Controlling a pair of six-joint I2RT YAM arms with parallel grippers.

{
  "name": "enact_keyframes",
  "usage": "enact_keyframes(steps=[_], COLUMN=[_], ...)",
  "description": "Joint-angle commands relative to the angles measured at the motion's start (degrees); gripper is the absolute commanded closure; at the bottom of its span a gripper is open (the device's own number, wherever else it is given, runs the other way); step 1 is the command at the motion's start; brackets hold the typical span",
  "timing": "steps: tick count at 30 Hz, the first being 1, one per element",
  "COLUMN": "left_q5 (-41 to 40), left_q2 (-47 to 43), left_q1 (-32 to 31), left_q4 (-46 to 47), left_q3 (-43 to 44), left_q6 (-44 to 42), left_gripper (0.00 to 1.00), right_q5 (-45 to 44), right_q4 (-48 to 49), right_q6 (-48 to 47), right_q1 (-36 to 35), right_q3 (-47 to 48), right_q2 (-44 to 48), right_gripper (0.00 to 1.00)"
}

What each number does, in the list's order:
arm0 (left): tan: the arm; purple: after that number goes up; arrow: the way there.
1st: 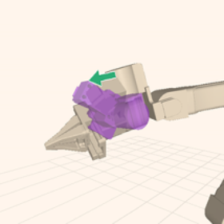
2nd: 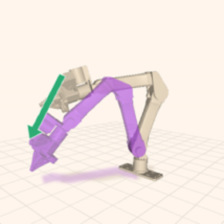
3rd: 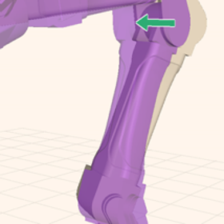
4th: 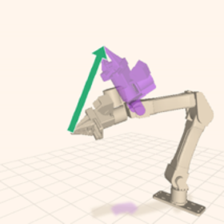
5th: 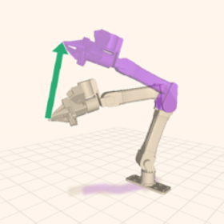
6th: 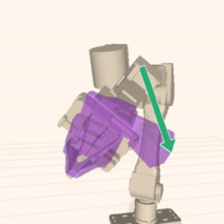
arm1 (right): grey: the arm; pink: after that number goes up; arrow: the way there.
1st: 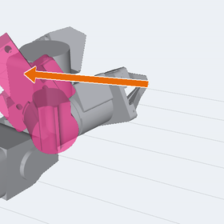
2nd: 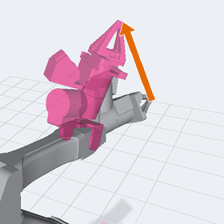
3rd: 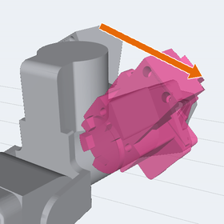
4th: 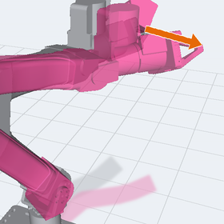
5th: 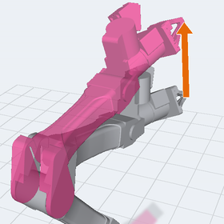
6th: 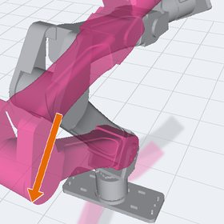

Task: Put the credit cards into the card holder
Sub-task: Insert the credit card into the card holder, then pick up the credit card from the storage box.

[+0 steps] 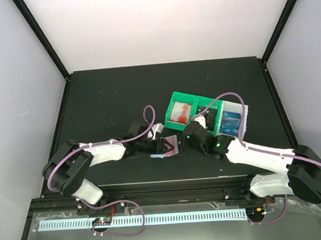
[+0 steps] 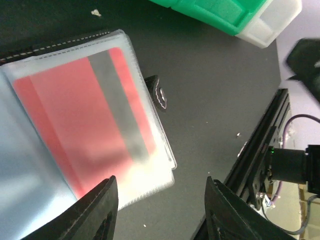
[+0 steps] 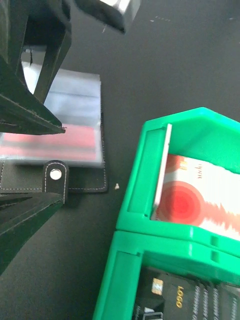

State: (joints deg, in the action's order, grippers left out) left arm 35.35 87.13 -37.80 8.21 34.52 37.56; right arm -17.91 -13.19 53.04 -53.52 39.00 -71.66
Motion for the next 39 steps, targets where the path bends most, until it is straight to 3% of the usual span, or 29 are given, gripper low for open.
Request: enact_keyframes(steps=[1, 9, 19, 26, 33, 37, 39], left_q5=[-4.2, -8.2, -24.2, -28.2, -25.2, -22.2, -21.4], left_q2=[2.6, 2.6, -8.4, -13.4, -18.7, -20.1, -20.6], left_q1=[-2.3, -3.3, -3.1, 0.0, 5.0, 8.3, 9.3], left_q4=[-1.1, -4.5, -14.9, -15.8, -16.9, -16.7, -16.9], left_q3=[3.4, 4.9, 5.8, 3.7, 0.3, -2.3, -2.9], left_q6=[-1.9, -3.4, -5.1, -1.8, -1.9, -1.5, -1.5], left_gripper=[0.5, 0.48, 0.31, 0.32, 0.32, 0.32, 0.32], right_q5=[-5.1, -4.4, 12.3, 27.4, 26.1, 25.6, 25.2], right_q4=[-2.8, -4.4, -8.6, -14.8, -21.8, -24.3, -24.6], right_q6=[-0.2, -3.5, -28.5, -48.4, -57.5, -61.9, -63.7], right_q1=[0.7, 2.5, 14.9, 16.6, 16.7, 17.0, 17.1], right_q3=[-0.3, 0.7, 8.8, 22.0, 35.7, 38.1, 38.3], right_q2=[3.3, 6.0, 5.7, -6.3, -22.9, -28.3, -29.8], right_gripper=[0.65, 0.64, 0.55, 0.49, 0.48, 0.47, 0.42])
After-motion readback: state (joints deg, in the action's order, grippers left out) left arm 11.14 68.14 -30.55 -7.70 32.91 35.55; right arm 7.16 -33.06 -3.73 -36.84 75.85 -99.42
